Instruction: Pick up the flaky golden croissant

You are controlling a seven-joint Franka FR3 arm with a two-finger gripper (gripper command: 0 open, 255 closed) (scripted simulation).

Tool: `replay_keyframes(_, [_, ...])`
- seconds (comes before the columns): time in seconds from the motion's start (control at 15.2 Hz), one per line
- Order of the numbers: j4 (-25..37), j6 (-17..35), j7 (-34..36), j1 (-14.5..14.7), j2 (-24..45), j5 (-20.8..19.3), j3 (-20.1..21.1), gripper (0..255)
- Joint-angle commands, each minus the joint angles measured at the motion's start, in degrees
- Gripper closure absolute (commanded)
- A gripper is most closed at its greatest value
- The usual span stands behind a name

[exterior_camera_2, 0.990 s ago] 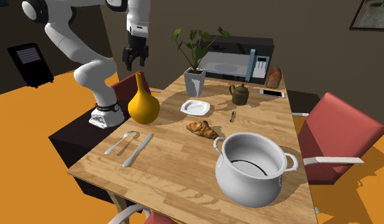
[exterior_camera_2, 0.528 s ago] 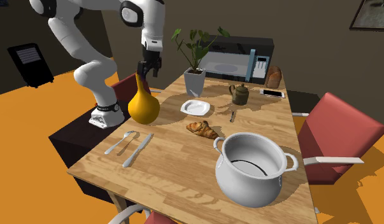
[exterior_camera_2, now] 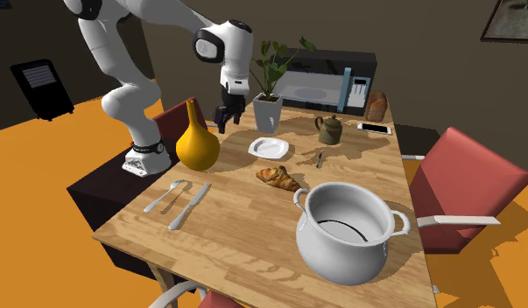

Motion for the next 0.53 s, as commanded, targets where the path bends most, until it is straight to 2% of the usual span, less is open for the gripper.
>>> replay_keyframes(0.0, [2.6,2.4,0.1,-0.1,4.5,0.4,-0.2,0])
replay_keyframes(0.46, [12.1,9.2,0.7,-0.3,19.7,2.5,-0.5,0])
